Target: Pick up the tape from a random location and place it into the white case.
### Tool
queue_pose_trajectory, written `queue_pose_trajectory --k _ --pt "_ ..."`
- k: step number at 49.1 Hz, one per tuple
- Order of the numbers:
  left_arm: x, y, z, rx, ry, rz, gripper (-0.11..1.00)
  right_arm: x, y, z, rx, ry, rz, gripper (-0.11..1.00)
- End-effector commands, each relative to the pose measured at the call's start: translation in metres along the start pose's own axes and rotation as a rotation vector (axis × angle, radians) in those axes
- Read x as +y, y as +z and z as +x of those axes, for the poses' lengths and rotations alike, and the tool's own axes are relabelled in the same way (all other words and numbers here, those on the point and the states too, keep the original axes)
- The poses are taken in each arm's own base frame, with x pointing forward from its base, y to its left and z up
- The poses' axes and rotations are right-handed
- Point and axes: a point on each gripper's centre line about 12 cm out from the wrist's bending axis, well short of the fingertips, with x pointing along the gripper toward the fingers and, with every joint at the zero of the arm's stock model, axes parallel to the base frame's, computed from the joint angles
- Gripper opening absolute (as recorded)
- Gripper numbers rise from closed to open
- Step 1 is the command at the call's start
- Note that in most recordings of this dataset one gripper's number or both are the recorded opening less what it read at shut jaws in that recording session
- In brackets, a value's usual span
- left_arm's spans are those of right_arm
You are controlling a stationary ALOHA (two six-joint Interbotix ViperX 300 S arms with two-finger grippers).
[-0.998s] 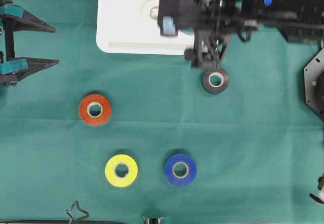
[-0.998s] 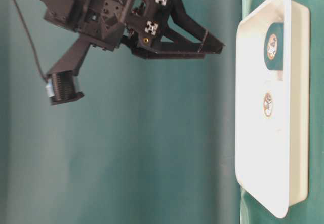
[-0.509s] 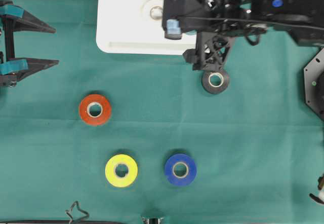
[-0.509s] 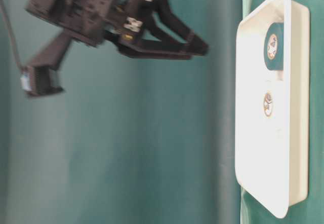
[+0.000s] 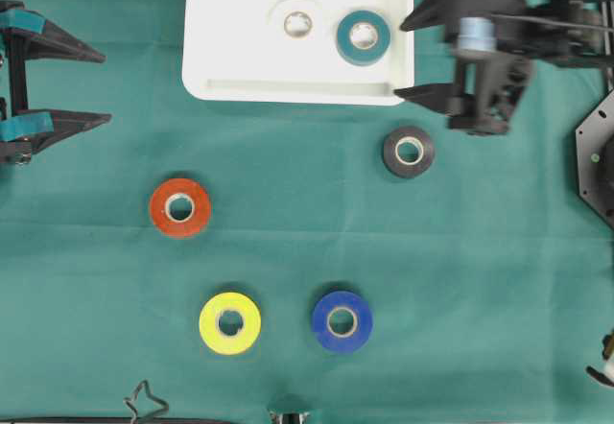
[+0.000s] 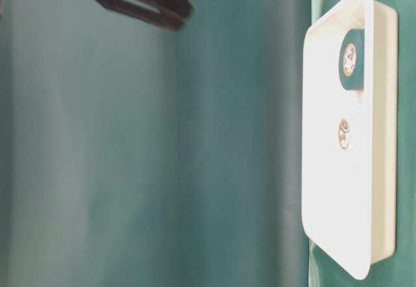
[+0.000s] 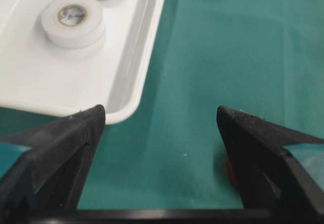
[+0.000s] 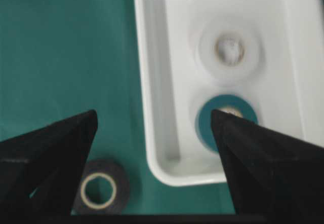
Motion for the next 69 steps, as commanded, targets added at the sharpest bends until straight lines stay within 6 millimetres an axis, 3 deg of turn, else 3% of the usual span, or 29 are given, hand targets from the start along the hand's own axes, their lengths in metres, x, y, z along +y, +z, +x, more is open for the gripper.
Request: queue_pose_trajectory --k 1,13,31,69 --pt "0.0 0.004 0.001 -0.009 0.002 -0.003 0.98 0.002 -0.002 -0.021 -0.103 0.022 0.003 0.88" --pt "0.0 0.004 0.001 -0.009 0.002 -0.001 0.98 0.003 -0.044 -0.039 -0.228 0.064 0.026 0.88" --pt "0.001 0.004 0.0 -0.009 0.002 -0.001 0.98 0.03 -0.1 -0.029 -0.297 0.207 -0.017 0.87" --pt "-0.001 0.004 0.001 -0.008 -0.003 0.0 0.98 0.03 -0.105 -0.023 -0.28 0.203 -0.028 0.87"
